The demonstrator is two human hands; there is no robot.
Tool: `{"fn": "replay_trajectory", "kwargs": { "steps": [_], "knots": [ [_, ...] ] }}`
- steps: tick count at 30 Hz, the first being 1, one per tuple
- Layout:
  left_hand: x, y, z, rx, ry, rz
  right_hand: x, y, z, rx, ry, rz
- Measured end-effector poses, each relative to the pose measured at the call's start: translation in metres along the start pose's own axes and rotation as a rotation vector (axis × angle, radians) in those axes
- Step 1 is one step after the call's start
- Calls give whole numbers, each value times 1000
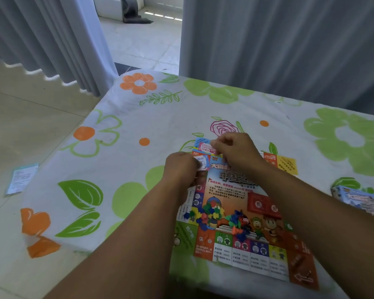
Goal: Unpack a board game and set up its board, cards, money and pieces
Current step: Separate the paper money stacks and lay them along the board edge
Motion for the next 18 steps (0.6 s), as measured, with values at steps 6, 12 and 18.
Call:
{"fn": "replay_trajectory", "kwargs": {
  "steps": [6, 12, 18],
  "knots": [
    [-13, -4, 0, -125, -83, 97, -4, -36, -2, -74, 281, 101],
    [-22, -5, -2, -90, -182, 104, 2, -35, -12, -120, 364, 56],
    [-29, -1, -1, -76, -211, 107, 9, -29, -18, -151, 364, 79]
  ]
}}
Point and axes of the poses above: each hand's wrist, its own y-axis towards the middle knuckle, its own x-axis out of the back of the hand, z = x × y, the point moved 8 cm from there along y, towards the middle knuckle, and after that the axes turned 1 degree about z, right-handed, at the moved point
